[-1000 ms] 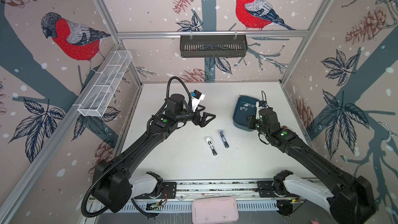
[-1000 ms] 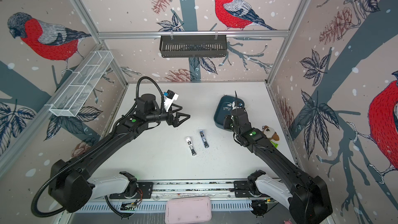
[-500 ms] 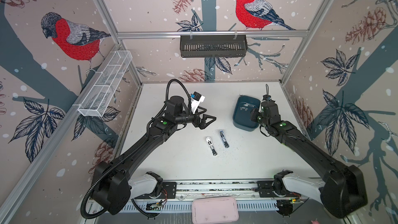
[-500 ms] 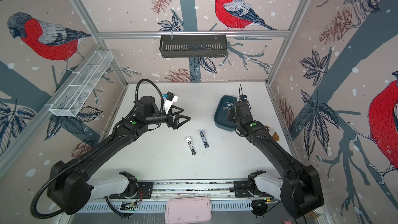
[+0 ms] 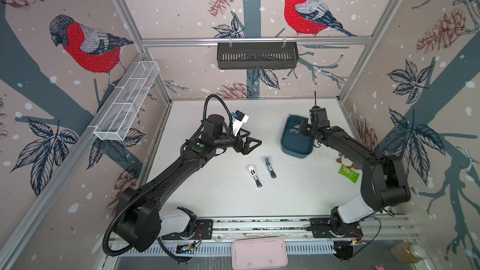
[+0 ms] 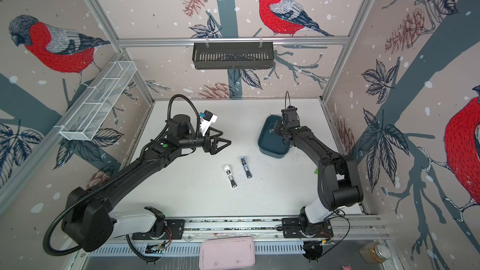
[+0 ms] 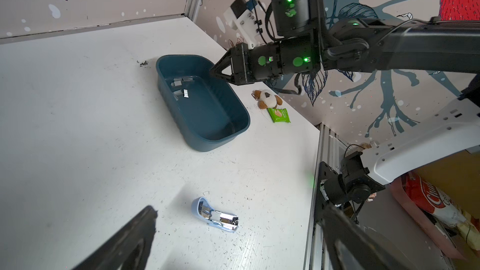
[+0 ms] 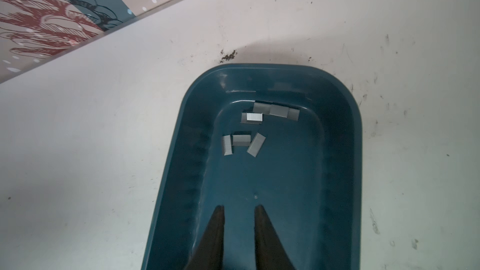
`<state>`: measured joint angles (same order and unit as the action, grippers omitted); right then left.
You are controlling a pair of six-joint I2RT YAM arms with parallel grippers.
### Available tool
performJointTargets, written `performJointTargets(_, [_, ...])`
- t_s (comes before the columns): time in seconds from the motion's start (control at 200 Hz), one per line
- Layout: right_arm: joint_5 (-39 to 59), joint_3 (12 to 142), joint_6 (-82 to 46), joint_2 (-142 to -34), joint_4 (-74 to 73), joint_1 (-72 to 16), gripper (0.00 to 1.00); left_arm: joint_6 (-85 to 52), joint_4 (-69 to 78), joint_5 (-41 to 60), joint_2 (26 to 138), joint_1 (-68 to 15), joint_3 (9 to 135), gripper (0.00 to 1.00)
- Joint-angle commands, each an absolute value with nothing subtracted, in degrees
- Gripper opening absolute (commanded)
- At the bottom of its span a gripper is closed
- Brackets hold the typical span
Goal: Load the staples into the stapler
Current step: 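Lower the right gripper into the teal bin and grasp a staple strip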
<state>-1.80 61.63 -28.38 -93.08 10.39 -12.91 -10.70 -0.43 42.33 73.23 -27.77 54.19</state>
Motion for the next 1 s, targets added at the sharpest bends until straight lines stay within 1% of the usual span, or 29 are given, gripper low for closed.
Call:
performJointTargets(0.0, [-3.11, 63.75, -29.10, -96.57, 10.03, -12.40, 0.22, -10.54, 0.65, 44.08, 72.70, -27.73, 54.69, 0.99])
performJointTargets(0.215, [-3.66, 66.00, -29.73, -102.80, 9.05, -12.04, 0.20, -11.86, 1.60, 46.31, 73.17, -27.77, 54.83, 0.99])
performJointTargets(0.49, [-3.76, 69.02, -29.97, -108.06, 8.70, -11.65, 0.19, -11.26, 0.80, 44.61, 71.92, -27.78, 54.85, 0.99])
performJointTargets(0.996, [-2.66, 71.28, -30.59, -112.46, 8.16, -11.16, 0.18, -10.38, -0.33, 43.77, 71.55, -27.72, 55.39, 0.99])
